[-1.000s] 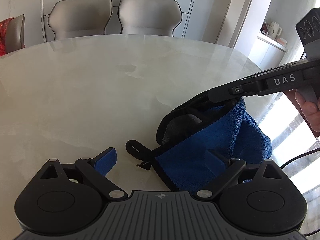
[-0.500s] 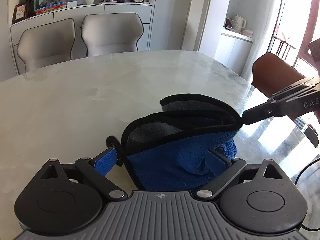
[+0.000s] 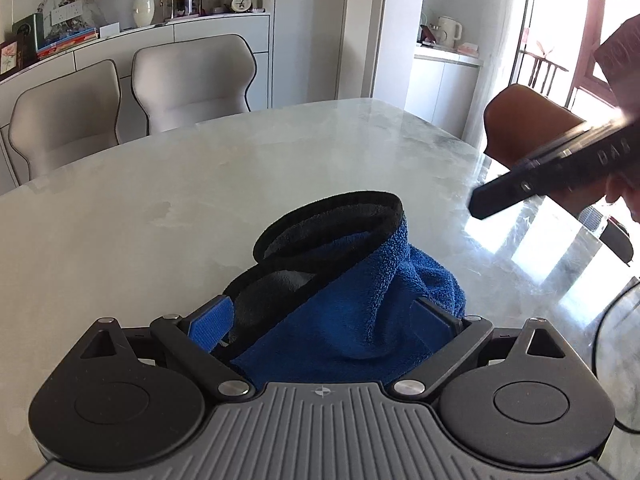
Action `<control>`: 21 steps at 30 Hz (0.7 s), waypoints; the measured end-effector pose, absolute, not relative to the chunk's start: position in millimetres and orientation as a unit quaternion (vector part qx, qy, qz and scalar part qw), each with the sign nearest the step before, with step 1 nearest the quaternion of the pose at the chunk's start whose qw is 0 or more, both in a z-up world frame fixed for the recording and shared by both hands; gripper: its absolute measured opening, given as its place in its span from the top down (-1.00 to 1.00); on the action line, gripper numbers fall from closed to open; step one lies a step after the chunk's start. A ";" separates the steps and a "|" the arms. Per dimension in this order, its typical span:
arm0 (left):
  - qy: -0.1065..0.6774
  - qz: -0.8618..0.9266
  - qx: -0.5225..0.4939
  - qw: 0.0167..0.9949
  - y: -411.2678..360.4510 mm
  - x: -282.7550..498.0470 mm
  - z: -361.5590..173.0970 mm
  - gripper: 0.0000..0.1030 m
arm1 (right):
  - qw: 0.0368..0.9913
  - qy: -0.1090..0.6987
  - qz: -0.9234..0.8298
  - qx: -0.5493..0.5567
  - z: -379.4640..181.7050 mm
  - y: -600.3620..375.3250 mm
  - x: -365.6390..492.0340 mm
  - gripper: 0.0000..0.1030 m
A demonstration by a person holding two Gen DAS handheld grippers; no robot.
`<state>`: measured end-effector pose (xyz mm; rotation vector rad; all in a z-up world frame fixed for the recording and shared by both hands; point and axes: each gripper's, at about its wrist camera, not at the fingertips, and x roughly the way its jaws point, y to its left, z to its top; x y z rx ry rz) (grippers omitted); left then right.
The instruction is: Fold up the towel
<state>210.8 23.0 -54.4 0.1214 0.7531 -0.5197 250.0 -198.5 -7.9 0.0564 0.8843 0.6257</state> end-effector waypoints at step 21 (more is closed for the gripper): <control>0.392 -0.328 0.067 0.857 35.0 233.8 -83.0 -0.83 | 0.777 0.468 0.414 -0.067 -30.4 -119.6 337.5 0.84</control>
